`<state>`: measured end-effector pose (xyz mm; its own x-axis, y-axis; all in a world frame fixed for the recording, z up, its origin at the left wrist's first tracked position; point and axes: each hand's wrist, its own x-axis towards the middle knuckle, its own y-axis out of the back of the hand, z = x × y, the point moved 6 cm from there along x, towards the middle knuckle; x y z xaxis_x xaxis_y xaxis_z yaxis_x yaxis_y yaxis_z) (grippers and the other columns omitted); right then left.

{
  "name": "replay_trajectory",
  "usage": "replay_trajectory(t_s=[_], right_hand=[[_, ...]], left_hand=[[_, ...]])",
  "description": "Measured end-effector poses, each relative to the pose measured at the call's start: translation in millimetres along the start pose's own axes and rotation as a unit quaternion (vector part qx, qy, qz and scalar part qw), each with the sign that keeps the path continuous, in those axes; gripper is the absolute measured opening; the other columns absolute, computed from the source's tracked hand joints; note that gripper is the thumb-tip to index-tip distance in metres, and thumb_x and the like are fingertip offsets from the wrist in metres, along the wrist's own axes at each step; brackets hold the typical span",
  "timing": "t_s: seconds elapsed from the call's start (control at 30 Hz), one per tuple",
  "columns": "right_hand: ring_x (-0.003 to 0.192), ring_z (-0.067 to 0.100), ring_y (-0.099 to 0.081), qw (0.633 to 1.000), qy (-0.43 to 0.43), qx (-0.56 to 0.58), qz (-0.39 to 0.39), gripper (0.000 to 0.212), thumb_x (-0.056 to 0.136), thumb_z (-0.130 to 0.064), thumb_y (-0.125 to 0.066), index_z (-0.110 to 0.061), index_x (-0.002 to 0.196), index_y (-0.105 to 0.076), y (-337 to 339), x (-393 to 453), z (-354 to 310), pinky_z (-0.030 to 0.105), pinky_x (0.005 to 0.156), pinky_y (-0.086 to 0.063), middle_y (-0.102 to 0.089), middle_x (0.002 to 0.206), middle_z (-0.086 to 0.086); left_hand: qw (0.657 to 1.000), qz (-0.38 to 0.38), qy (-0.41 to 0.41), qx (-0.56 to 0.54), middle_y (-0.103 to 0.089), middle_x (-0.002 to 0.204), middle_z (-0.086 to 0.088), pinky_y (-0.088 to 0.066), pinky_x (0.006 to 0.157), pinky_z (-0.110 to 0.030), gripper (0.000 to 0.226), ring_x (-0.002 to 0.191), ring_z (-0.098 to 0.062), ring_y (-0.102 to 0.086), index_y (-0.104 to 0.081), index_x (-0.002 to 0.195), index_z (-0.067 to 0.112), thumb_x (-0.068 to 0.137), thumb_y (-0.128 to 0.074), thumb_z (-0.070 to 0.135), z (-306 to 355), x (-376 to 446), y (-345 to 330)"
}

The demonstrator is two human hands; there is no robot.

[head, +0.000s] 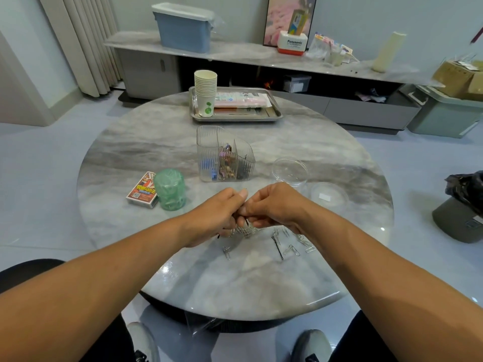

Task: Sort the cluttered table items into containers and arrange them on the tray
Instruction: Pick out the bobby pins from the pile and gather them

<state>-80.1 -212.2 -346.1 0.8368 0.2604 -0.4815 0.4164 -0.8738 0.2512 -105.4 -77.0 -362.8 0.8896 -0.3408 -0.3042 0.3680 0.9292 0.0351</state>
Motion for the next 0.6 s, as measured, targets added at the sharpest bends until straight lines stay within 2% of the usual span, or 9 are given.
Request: replay_trajectory(t_s=[0.1,0.2,0.23,0.3,0.37,0.4,0.5,0.53,0.6], right_hand=[[0.059,0.019,-0.07,0.999,0.018,0.038,0.016,0.018,0.08,0.006,-0.081,-0.003,0.082,-0.066,-4,-3,-2,0.025,0.059,-0.061,-0.072,0.07,0.017],[0.071,0.025,-0.074,0.995,0.013,0.1,0.019,0.024,0.08,0.013,-0.077,0.0,0.095,-0.063,4,-7,-7,0.03,0.067,-0.064,-0.072,0.082,0.022],[0.073,0.027,-0.073,0.996,0.006,0.082,0.025,0.023,0.081,0.013,-0.076,0.002,0.097,-0.063,11,-9,-9,0.034,0.071,-0.064,-0.071,0.086,0.024],[0.07,0.028,-0.071,0.994,-0.014,-0.095,0.056,0.015,0.083,0.007,-0.076,0.006,0.094,-0.067,26,-12,-11,0.039,0.076,-0.064,-0.072,0.086,0.024],[0.068,0.023,-0.069,0.939,-0.07,-0.334,0.047,0.012,0.086,-0.007,-0.078,0.0,0.087,-0.069,29,-15,-6,0.036,0.079,-0.063,-0.075,0.086,0.017],[0.065,0.02,-0.067,0.908,-0.103,-0.405,0.03,0.015,0.088,-0.015,-0.078,-0.004,0.084,-0.068,26,-16,0,0.035,0.08,-0.062,-0.076,0.084,0.012],[0.053,0.016,-0.063,0.84,-0.138,-0.524,0.004,0.023,0.082,-0.02,-0.083,-0.01,0.07,-0.065,12,-19,13,0.032,0.08,-0.062,-0.068,0.063,0.002],[0.053,0.015,-0.063,0.814,-0.134,-0.565,0.006,0.024,0.08,-0.018,-0.083,-0.012,0.067,-0.064,9,-19,15,0.031,0.081,-0.061,-0.065,0.058,-0.001],[0.063,0.019,-0.066,0.79,-0.128,-0.599,0.011,0.027,0.078,-0.013,-0.083,-0.014,0.065,-0.059,4,-17,18,0.031,0.082,-0.061,-0.062,0.057,-0.002]], left_hand=[[1.0,0.024,0.015,0.013,-0.052,0.068,-0.005,-0.028,0.042,-0.02,0.03,0.044,-0.007,-0.03,-0.043,0.095,0.013,0.108,-0.041,0.041,-4,3,-1],[0.994,0.07,0.054,-0.065,-0.048,0.065,-0.005,-0.022,0.038,-0.019,0.024,0.04,-0.007,-0.026,-0.043,0.093,0.014,0.109,-0.041,0.033,-7,7,3],[0.99,0.08,0.068,-0.095,-0.048,0.063,-0.004,-0.021,0.039,-0.019,0.023,0.041,-0.008,-0.025,-0.042,0.092,0.015,0.109,-0.041,0.031,-8,7,4],[0.98,0.087,0.092,-0.154,-0.048,0.06,-0.003,-0.018,0.038,-0.019,0.022,0.043,-0.008,-0.023,-0.041,0.089,0.017,0.109,-0.042,0.028,-8,7,6],[0.967,0.092,0.109,-0.211,-0.049,0.058,-0.003,-0.018,0.036,-0.018,0.024,0.042,-0.008,-0.023,-0.041,0.087,0.017,0.109,-0.041,0.027,-7,5,8],[0.96,0.094,0.117,-0.234,-0.05,0.058,-0.003,-0.018,0.035,-0.018,0.025,0.041,-0.008,-0.023,-0.041,0.086,0.017,0.109,-0.04,0.027,-7,4,9],[0.942,0.094,0.139,-0.29,-0.051,0.059,-0.004,-0.018,0.035,-0.017,0.029,0.04,-0.007,-0.025,-0.041,0.083,0.017,0.109,-0.04,0.028,-6,2,11],[0.937,0.093,0.144,-0.306,-0.051,0.059,-0.004,-0.018,0.035,-0.017,0.03,0.041,-0.007,-0.025,-0.042,0.081,0.017,0.109,-0.04,0.028,-4,2,12],[0.927,0.097,0.149,-0.329,-0.051,0.06,-0.004,-0.019,0.034,-0.017,0.032,0.041,-0.006,-0.027,-0.042,0.081,0.017,0.109,-0.04,0.03,-2,3,15]])
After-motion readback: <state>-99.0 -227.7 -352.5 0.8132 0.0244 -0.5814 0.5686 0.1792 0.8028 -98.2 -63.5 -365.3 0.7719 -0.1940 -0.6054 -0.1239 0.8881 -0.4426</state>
